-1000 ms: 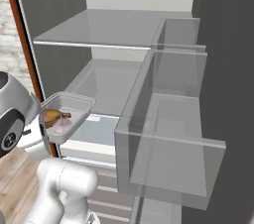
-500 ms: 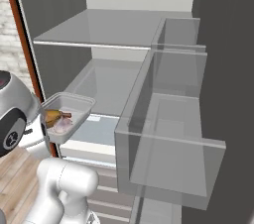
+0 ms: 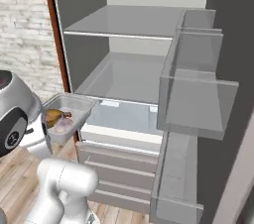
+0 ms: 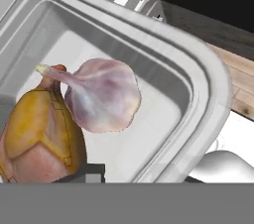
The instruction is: Place the tupperware containing the chicken drumstick and garlic meal in the microwave. Close the microwave door and press the start button to reheat the meal.
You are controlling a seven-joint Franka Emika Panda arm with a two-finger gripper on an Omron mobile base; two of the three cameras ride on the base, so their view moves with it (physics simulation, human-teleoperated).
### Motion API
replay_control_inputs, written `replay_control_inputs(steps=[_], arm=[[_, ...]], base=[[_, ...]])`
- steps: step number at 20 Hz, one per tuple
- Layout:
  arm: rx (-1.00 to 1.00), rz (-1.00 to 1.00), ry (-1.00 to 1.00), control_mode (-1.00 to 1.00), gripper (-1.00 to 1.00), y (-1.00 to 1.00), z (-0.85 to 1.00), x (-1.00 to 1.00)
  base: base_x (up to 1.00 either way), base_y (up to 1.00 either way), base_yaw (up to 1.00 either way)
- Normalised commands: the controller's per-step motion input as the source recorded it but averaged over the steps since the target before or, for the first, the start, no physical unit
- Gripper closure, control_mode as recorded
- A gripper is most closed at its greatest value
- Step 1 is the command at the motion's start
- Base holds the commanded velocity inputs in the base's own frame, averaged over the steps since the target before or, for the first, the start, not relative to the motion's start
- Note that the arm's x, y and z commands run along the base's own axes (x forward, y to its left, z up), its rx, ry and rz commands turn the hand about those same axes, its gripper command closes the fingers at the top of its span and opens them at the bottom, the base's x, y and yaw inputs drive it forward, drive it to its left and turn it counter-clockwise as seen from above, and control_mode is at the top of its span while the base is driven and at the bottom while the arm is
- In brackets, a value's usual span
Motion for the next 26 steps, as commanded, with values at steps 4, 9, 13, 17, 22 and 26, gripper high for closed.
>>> replay_control_inputs(steps=[4, 9, 13, 17, 22, 26], arm=[[0.0, 0.0, 0.0, 1.0, 1.0, 0.0, 0.0, 0.0], [0.0, 0.0, 0.0, 1.0, 1.0, 0.0, 0.0, 0.0], [0.0, 0.0, 0.0, 1.0, 1.0, 0.0, 0.0, 0.0], [0.0, 0.0, 0.0, 1.0, 1.0, 0.0, 0.0, 0.0], [0.0, 0.0, 0.0, 1.0, 1.0, 0.0, 0.0, 0.0], [0.0, 0.0, 0.0, 1.0, 1.0, 0.0, 0.0, 0.0]], base=[[-0.44, 0.75, 0.26], [-0.13, 0.85, 0.5], [0.0, 0.54, 0.6], [-0.1, 0.52, 0.58], [-0.19, 0.57, 0.59], [-0.49, 0.83, 0.65]])
